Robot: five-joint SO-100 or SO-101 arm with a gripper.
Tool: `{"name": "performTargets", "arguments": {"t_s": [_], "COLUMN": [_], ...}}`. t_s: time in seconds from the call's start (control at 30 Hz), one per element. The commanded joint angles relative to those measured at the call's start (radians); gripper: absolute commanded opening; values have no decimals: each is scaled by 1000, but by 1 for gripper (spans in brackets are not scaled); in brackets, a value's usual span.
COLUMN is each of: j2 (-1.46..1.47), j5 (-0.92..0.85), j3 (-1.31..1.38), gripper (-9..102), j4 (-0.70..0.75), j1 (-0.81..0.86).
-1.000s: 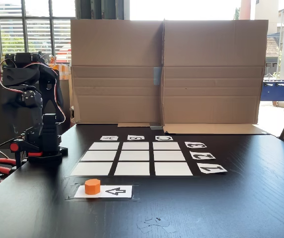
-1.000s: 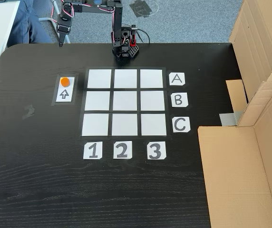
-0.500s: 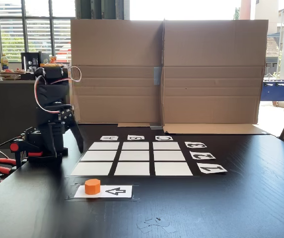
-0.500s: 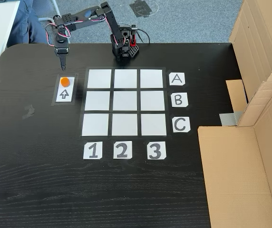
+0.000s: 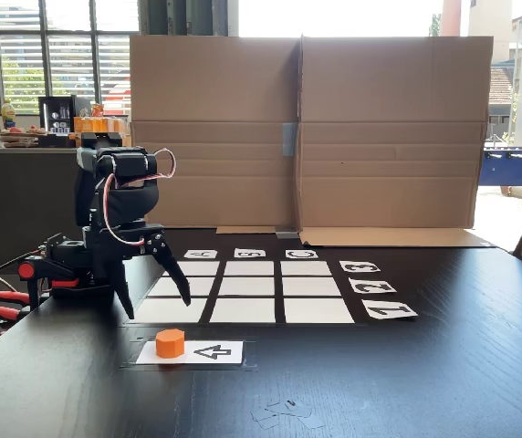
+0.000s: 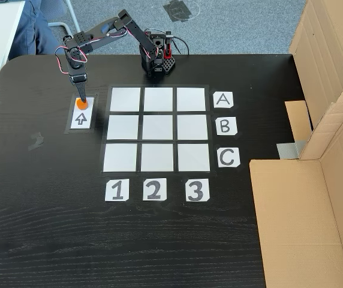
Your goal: Pick up the round, orange token and place it in the grid on square A1.
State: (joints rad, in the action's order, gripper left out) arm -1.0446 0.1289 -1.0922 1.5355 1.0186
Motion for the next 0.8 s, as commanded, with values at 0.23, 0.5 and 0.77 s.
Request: {"name": "performTargets", "arguments": {"t_s": [0.23,0.5,0.77], "j2": [69,161,210], "j5": [9,11,14], "j3": [89,163,198], "gripper": [37,37,37], "j4": [-6,-6,-6], "j1": [-23,-28,-29]}}
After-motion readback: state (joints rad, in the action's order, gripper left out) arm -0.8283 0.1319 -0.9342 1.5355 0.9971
